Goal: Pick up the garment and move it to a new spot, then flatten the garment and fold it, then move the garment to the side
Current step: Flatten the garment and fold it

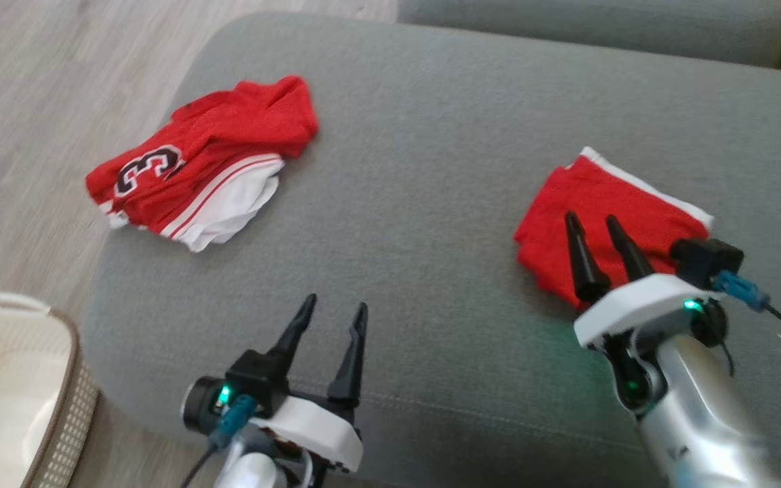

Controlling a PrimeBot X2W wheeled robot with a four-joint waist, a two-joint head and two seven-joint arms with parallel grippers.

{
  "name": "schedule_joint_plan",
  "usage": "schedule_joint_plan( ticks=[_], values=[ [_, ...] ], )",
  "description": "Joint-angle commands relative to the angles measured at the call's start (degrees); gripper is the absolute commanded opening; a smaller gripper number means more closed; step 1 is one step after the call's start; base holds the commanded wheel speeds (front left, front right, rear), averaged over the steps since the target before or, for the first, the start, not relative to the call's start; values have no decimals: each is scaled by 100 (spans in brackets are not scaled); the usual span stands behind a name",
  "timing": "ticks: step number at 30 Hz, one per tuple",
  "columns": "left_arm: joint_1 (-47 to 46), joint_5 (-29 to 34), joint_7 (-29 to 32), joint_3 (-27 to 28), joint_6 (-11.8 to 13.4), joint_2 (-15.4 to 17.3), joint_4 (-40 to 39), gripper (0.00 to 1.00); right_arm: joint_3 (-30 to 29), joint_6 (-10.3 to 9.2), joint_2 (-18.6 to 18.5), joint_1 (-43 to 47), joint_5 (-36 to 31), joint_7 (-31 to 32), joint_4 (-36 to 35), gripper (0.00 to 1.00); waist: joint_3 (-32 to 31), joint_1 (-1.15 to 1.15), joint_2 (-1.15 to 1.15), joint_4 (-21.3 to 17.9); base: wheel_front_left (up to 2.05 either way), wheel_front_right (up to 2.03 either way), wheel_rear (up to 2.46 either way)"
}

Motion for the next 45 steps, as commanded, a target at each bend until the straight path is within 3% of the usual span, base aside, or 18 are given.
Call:
schedule_joint_plan(
  ticks=[1,6,12,18,22,29,45],
  values=[
    [-137,60,-70,240,-37,7,-231,100,61,0,-36,54,-209,-37,-300,100,-149,0,0,-152,0,0,0],
    [-62,-30,-70,525,-59,7,-463,100,-176,0,-161,585,-1326,-37,-1203,100,-311,0,0,-392,0,0,0],
    [-7,-14,-70,716,-75,7,-670,100,-584,0,-60,1292,-2459,-37,-2192,100,-397,0,0,-616,0,0,0],
    [111,17,-70,788,-97,7,-753,100,-764,0,95,1922,-3047,-37,-2848,100,-439,0,0,-795,0,0,0],
    [208,294,-70,840,-56,7,-857,100,-867,0,180,2180,-3174,-37,-3114,100,-464,0,0,-883,0,0,0],
    [348,234,-70,848,-38,7,-870,100,-886,0,219,2325,-3080,-37,-3301,100,-449,0,0,-925,0,0,0],
    [245,273,-70,753,-89,7,-864,100,-976,0,222,2249,-2864,-37,-3259,100,-238,0,0,-808,0,0,0]
  ],
)
